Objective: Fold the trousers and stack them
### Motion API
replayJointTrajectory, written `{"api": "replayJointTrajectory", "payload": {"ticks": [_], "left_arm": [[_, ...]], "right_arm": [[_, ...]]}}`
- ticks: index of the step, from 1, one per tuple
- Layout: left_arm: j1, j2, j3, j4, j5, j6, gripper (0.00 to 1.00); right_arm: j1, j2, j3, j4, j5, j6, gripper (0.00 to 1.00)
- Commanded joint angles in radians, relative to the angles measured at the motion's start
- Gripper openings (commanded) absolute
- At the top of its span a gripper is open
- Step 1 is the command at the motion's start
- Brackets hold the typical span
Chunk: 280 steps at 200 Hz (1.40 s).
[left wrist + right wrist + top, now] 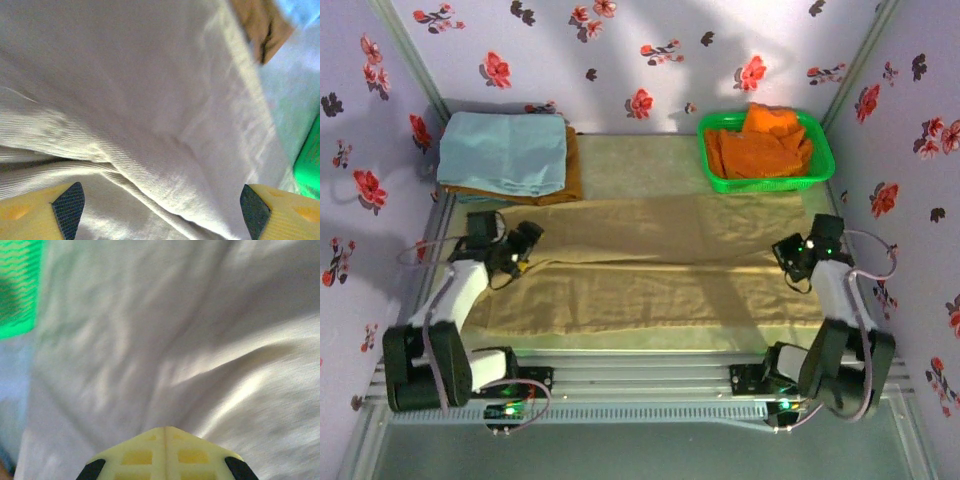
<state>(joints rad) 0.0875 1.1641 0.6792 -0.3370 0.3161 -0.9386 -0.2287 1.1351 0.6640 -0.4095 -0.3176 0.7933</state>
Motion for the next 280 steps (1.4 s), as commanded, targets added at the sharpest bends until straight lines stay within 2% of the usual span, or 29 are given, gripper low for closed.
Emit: {"api": "replayJointTrajectory", "payload": {"ticks": [1,21,43,66,85,110,135,155,190,220,253,275,280], "left_arm": [[0.162,-0.062,0.004,-0.300,-0.074,0.044,0.84],[0.340,-0.162,-0.005,-0.405,-0.101,0.049,0.84],[0.519,-0.237,-0.028,-0.472,-0.141,0.049,0.85],[0.607,-0.239,-0.091,-0.436,-0.155,0.021,0.83],[0.612,-0.229,-0.131,-0.402,-0.185,-0.041,0.81],[0.612,-0.328,-0.231,-0.332,-0.266,-0.115,0.74],[0.611,-0.381,-0.279,-0.300,-0.295,-0.100,0.67],[0.612,-0.345,-0.303,-0.290,-0.301,-0.072,0.50],[0.611,-0.295,-0.348,-0.252,-0.310,-0.058,0.50],[0.610,-0.259,-0.354,-0.231,-0.322,-0.035,0.61],[0.610,-0.184,-0.347,-0.182,-0.327,-0.010,0.60],[0.610,-0.184,-0.335,-0.204,-0.316,0.004,0.52],[0.610,-0.190,-0.331,-0.212,-0.316,0.008,0.43]], "right_arm": [[0.135,-0.054,-0.005,-0.049,-0.002,0.010,0.09],[0.231,-0.073,-0.018,-0.021,-0.011,0.033,0.13],[0.285,-0.096,-0.048,0.012,-0.023,0.045,0.17],[0.296,-0.123,-0.086,0.033,-0.063,0.052,0.19],[0.299,-0.158,-0.111,0.024,-0.083,0.045,0.21],[0.302,-0.198,-0.122,-0.022,-0.096,0.016,0.25],[0.301,-0.238,-0.132,-0.038,-0.099,0.010,0.29],[0.301,-0.243,-0.123,-0.057,-0.103,-0.011,0.30],[0.300,-0.250,-0.124,-0.078,-0.098,-0.028,0.36],[0.301,-0.244,-0.122,-0.082,-0.087,-0.039,0.41],[0.301,-0.239,-0.116,-0.080,-0.086,-0.039,0.42],[0.299,-0.251,-0.110,-0.095,-0.082,-0.037,0.42],[0.299,-0.256,-0.109,-0.099,-0.080,-0.037,0.42]]}}
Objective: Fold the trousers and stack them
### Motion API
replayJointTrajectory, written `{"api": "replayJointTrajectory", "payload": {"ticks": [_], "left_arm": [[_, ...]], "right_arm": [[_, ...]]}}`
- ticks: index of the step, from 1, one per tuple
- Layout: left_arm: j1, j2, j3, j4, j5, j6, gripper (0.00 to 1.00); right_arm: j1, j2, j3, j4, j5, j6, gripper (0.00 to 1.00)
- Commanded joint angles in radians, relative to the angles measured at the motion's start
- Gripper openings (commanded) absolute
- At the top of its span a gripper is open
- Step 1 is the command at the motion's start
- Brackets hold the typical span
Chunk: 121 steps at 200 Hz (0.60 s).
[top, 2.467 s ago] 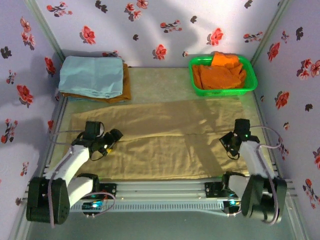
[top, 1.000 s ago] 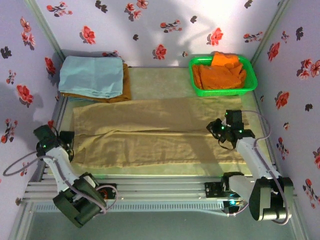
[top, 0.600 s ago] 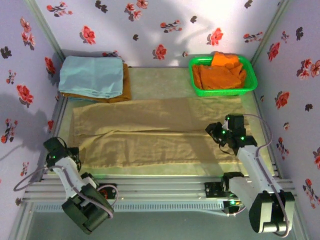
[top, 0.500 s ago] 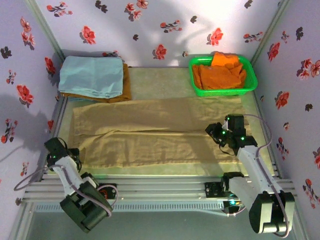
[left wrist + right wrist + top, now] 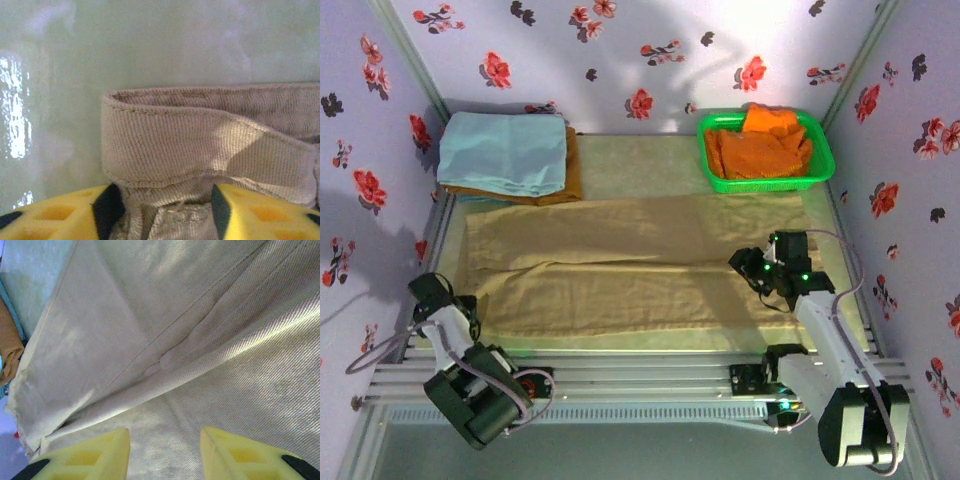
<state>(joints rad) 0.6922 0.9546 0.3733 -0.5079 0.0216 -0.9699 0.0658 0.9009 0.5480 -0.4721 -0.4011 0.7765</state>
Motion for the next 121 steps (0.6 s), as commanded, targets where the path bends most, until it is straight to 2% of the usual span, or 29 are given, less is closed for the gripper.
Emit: {"api": "replayJointTrajectory", "payload": {"ticks": [1,11,33,43,100,121], "left_arm": [[0.006,0.018,-0.024,-0.042,-0.022,0.040,0.41],[0.007,-0.003,-0.017,-0.055,-0.021,0.048,0.22],[0.006,-0.063,0.008,-0.097,0.004,0.058,0.02],[0.006,-0.091,0.025,-0.119,0.025,0.064,0.00],[0.006,-0.177,0.148,-0.221,0.161,0.119,0.00],[0.006,-0.192,0.169,-0.227,0.213,0.116,0.00]], "right_arm": [[0.005,-0.023,0.008,-0.039,0.005,-0.020,0.42],[0.005,-0.035,0.014,-0.054,0.011,-0.020,0.43],[0.005,-0.068,0.034,-0.097,0.032,-0.022,0.43],[0.005,-0.085,0.043,-0.118,0.040,-0.026,0.43],[-0.008,-0.133,0.125,-0.272,0.116,-0.006,0.45],[-0.047,-0.148,0.168,-0.395,0.186,0.027,0.57]]}}
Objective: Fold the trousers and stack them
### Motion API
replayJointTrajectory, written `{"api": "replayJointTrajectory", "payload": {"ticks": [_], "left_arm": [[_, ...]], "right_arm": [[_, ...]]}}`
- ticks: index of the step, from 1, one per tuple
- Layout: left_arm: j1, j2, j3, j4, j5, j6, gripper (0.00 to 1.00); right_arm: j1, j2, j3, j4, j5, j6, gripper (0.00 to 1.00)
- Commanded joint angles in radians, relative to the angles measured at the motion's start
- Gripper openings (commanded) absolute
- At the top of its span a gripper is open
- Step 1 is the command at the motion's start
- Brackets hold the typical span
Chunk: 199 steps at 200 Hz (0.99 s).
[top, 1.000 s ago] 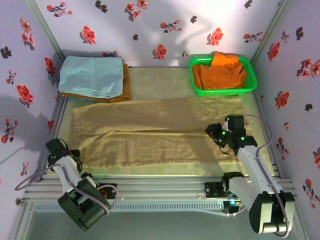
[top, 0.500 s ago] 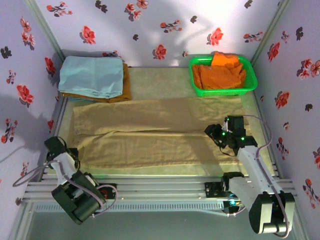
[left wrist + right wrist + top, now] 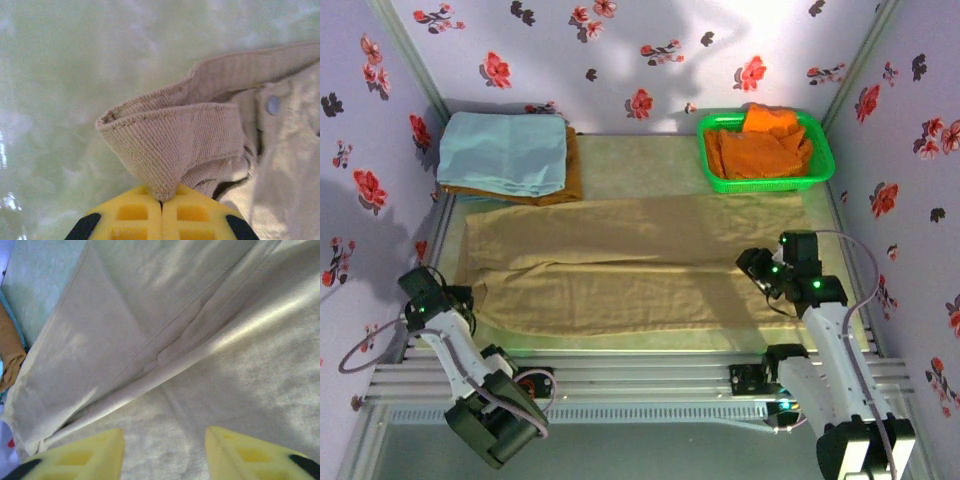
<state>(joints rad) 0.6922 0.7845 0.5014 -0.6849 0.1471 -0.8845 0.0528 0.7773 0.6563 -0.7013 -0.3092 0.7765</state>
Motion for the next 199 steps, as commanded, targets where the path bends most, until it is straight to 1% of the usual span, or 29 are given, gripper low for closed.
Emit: {"api": "replayJointTrajectory", "payload": {"ticks": [1,13,34,39,45,57,63,71,76,86,97,104,116,123,148,166,199], "left_arm": [[0.006,-0.022,0.042,-0.049,0.090,0.030,0.00],[0.003,-0.024,0.050,-0.039,0.117,0.023,0.00],[-0.009,-0.016,0.045,0.028,0.202,-0.006,0.00],[-0.015,-0.013,0.045,0.043,0.219,-0.011,0.00],[-0.020,-0.010,0.048,0.054,0.234,-0.015,0.00],[-0.035,-0.010,0.055,0.068,0.248,-0.018,0.00],[-0.038,-0.012,0.058,0.072,0.252,-0.022,0.00],[-0.043,-0.016,0.061,0.084,0.259,-0.027,0.00],[-0.047,-0.018,0.063,0.089,0.263,-0.031,0.00],[-0.050,-0.022,0.066,0.099,0.272,-0.039,0.00],[-0.053,-0.024,0.068,0.113,0.283,-0.048,0.00],[-0.055,-0.024,0.065,0.125,0.294,-0.052,0.00],[-0.056,-0.023,0.058,0.150,0.319,-0.064,0.00],[-0.059,-0.022,0.052,0.164,0.334,-0.067,0.00],[-0.064,-0.019,0.039,0.183,0.356,-0.064,0.00],[-0.066,-0.019,0.032,0.189,0.368,-0.063,0.00],[-0.066,-0.021,0.007,0.228,0.379,-0.081,0.00]], "right_arm": [[-0.038,-0.026,0.061,-0.172,0.097,0.028,0.57],[-0.081,-0.050,0.088,-0.236,0.129,0.026,0.58],[-0.124,-0.117,0.190,-0.412,0.300,-0.015,0.60],[-0.125,-0.138,0.200,-0.432,0.319,-0.015,0.61],[-0.123,-0.161,0.197,-0.436,0.317,-0.014,0.60],[-0.124,-0.185,0.165,-0.439,0.305,0.014,0.53],[-0.125,-0.179,0.144,-0.444,0.303,0.027,0.47],[-0.128,-0.160,0.117,-0.450,0.307,0.043,0.37],[-0.130,-0.147,0.097,-0.451,0.309,0.057,0.32],[-0.142,-0.119,0.054,-0.438,0.300,0.080,0.28],[-0.154,-0.101,0.002,-0.397,0.289,0.101,0.27],[-0.162,-0.090,-0.036,-0.364,0.285,0.116,0.29],[-0.174,-0.061,-0.103,-0.291,0.222,0.124,0.46],[-0.176,-0.039,-0.131,-0.258,0.192,0.128,0.50],[-0.177,0.050,-0.197,-0.215,0.161,0.154,0.54],[-0.177,0.092,-0.223,-0.201,0.157,0.165,0.54],[-0.175,0.091,-0.232,-0.159,0.243,0.210,0.61]]}}
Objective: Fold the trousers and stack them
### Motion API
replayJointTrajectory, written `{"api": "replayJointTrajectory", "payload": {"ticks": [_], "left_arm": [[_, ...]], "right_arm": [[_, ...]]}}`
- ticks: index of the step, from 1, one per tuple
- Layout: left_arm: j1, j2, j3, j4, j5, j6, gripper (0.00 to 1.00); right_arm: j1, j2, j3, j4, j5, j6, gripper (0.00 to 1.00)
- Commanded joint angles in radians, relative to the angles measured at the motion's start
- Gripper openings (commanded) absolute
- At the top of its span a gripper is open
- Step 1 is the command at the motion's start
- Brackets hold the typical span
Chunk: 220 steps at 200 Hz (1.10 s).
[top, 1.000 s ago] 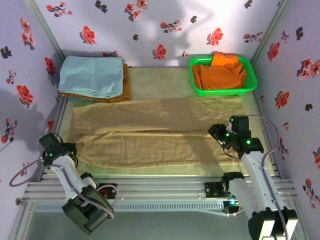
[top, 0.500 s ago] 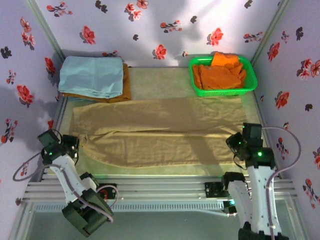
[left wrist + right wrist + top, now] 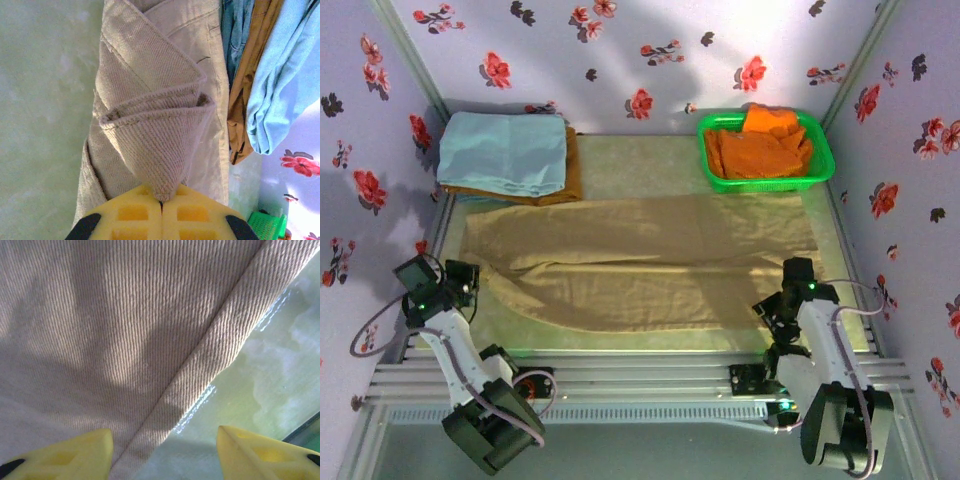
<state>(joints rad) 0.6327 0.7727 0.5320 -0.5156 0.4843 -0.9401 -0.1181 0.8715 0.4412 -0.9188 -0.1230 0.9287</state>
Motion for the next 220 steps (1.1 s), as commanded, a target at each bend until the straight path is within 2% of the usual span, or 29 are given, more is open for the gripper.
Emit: {"api": "replayJointTrajectory", "payload": {"ticks": [1,31,55,73,99,122,166,220], "left_arm": [[-0.007,-0.009,-0.024,0.059,0.043,-0.026,0.00],[-0.006,-0.008,-0.031,0.067,0.049,-0.028,0.00],[-0.007,-0.007,-0.019,0.066,0.048,-0.029,0.00],[-0.007,-0.004,-0.010,0.063,0.048,-0.030,0.00],[-0.006,-0.007,0.001,0.054,0.051,-0.037,0.00],[-0.005,-0.024,0.030,0.022,0.056,-0.053,0.00],[0.012,-0.168,0.058,-0.086,0.056,-0.130,0.00],[0.027,-0.255,0.164,-0.316,-0.003,-0.055,0.00]], "right_arm": [[-0.004,-0.002,-0.017,0.061,0.058,0.059,0.61],[-0.004,0.085,-0.056,0.172,0.034,0.129,0.60],[-0.002,0.185,-0.082,0.280,-0.024,0.176,0.50],[0.001,0.216,-0.054,0.251,-0.012,0.164,0.34],[0.000,0.154,-0.033,0.207,0.010,0.141,0.10],[-0.001,0.067,0.002,0.134,0.035,0.094,0.00],[-0.001,-0.055,0.057,0.029,0.037,-0.012,0.00],[-0.003,-0.208,0.069,-0.036,-0.033,-0.071,0.00]]}}
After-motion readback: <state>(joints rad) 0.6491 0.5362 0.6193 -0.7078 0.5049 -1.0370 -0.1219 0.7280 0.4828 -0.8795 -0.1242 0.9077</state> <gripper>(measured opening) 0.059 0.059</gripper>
